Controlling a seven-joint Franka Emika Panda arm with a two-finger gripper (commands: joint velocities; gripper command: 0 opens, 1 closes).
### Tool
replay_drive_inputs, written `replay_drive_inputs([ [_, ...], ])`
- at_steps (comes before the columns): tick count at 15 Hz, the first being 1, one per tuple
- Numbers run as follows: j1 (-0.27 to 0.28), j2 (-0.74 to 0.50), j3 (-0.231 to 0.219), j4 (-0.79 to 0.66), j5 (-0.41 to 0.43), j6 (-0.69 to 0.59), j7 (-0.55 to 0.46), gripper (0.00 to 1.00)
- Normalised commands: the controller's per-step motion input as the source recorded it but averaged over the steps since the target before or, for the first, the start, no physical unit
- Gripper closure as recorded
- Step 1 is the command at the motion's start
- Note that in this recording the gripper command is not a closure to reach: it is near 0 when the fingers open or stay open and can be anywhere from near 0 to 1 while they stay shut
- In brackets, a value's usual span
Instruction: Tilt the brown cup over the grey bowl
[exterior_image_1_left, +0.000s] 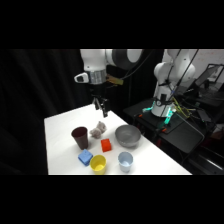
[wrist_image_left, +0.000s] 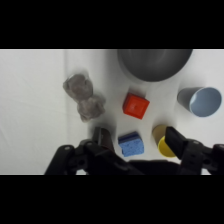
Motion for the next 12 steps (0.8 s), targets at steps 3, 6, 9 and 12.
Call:
replay_drive_inputs([
  [3, -0.031, 0.04, 0.022, 0.08, 0.005, -0.06, -0.02, 0.0],
  [6, -0.033, 0.12, 0.027, 0.28, 0.032, -0.17, -0.06, 0.0],
  [9, -0.025, 0.19, 0.04, 0.42, 0.053, -0.23, -0.08, 0.0],
  [12, -0.031, 0.28, 0.034, 0.53, 0.038, -0.2, -0.09, 0.0],
])
